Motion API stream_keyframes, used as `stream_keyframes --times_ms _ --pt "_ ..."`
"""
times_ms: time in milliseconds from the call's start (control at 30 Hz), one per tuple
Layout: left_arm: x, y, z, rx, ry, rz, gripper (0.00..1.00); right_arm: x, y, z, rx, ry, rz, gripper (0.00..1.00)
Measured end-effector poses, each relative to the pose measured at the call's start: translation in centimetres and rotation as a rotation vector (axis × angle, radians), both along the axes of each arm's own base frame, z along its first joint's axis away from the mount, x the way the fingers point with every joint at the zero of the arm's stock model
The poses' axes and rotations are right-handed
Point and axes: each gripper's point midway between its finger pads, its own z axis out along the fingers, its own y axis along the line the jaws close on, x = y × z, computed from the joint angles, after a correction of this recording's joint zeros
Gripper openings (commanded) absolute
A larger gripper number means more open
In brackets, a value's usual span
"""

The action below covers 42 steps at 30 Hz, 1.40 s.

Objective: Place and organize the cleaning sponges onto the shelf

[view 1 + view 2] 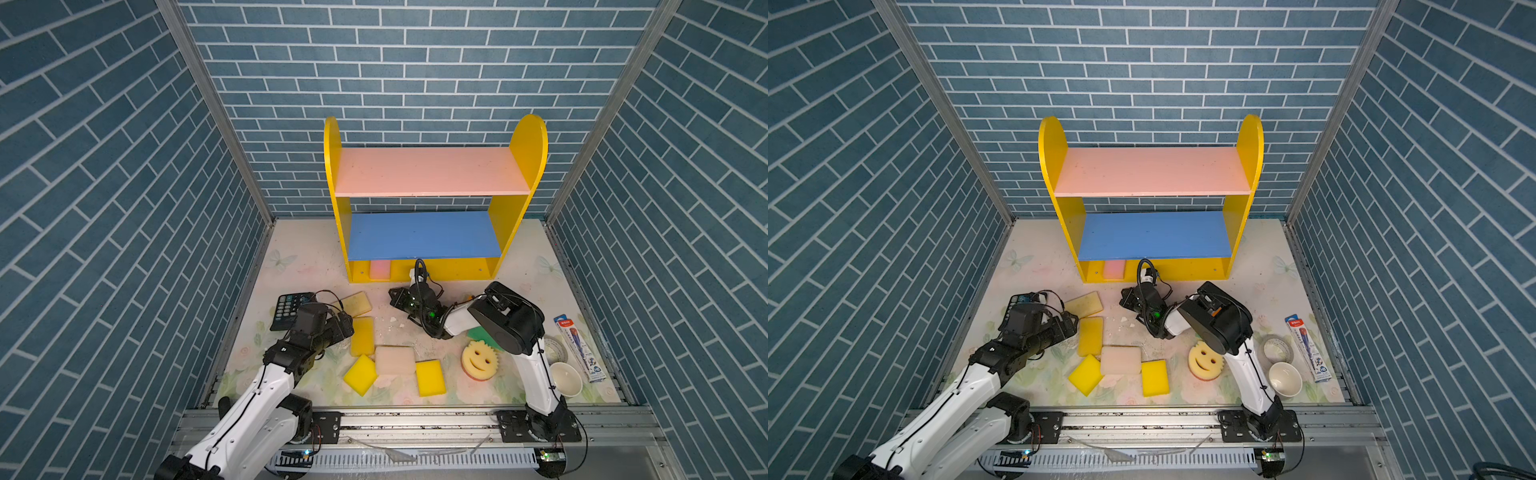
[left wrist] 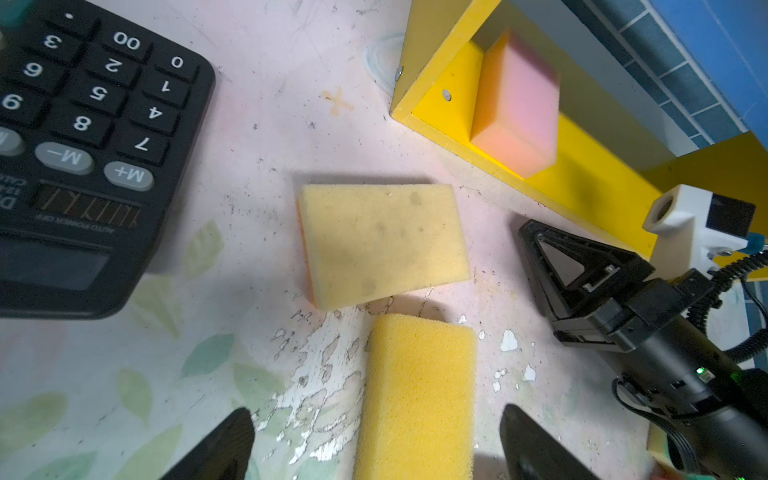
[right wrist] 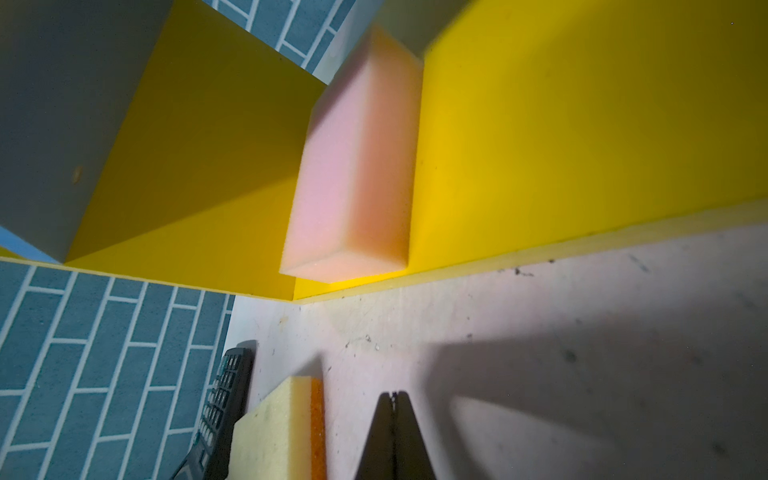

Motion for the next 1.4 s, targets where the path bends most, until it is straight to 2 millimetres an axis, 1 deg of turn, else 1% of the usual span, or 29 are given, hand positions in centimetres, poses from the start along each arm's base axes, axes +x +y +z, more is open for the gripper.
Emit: stream_keyframes --times_ms 200,367,500,767,1000,1400 --pt "0.1 -0.3 -0.3 -0.012 0.015 -0.001 0.93 -0.1 0.2 -0.1 -0.004 0.003 0.003 0.00" --pt "0.1 -0.6 -1.0 -0.020 0.044 -0.011 0.93 0.2 1.1 0.0 -0.001 0.003 0.014 0.00" --pt "0.2 -0.7 -0.9 -0.026 0.038 -0.015 0.93 0.4 1.3 0.1 0.003 0.000 0.015 0.00" --pt "0.3 -0.9 -0.9 -0.031 0.040 -0.020 0.93 1.4 2.3 0.4 0.034 -0.029 0.002 0.00" --pt "0.3 -0.9 -1.0 -0.027 0.039 -0.025 0.93 2.7 2.0 1.1 0.110 -0.058 -0.082 0.00" --pt "0.2 -0.9 -0.9 -0.023 0.035 -0.029 0.93 3.3 1.5 1.2 0.121 -0.057 -0.136 0.00"
